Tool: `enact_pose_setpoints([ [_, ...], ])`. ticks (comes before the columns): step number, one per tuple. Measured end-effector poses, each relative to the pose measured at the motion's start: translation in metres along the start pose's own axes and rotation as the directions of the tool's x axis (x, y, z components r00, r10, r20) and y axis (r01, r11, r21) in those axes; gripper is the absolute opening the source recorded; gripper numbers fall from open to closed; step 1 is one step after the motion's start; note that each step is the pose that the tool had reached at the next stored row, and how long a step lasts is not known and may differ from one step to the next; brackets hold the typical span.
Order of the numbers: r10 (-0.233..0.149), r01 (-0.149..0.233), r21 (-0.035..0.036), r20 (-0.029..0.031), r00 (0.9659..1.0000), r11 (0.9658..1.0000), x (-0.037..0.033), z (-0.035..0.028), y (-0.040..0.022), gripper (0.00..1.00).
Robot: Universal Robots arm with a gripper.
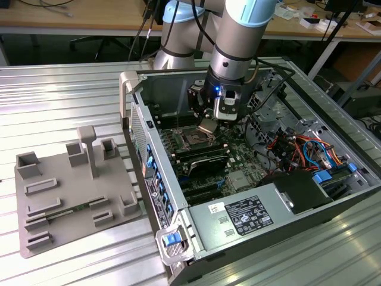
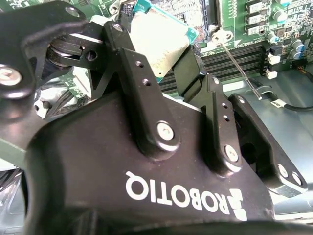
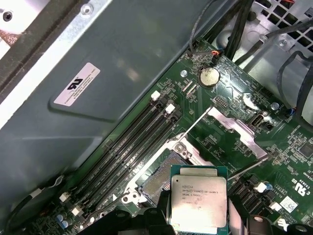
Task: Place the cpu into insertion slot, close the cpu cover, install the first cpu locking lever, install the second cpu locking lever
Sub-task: 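Place the cpu into insertion slot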
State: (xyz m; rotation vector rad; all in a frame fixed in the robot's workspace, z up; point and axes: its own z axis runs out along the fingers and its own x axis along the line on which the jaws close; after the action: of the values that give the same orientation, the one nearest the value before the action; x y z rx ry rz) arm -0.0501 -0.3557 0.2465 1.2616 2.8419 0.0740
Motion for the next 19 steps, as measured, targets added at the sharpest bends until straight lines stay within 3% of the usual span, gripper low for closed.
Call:
enact_pose_setpoints([
  [19, 0.034, -0.035, 0.0036, 0.0058, 0.9994, 0.9994, 0.0, 0.0002, 0.0, 0.55],
])
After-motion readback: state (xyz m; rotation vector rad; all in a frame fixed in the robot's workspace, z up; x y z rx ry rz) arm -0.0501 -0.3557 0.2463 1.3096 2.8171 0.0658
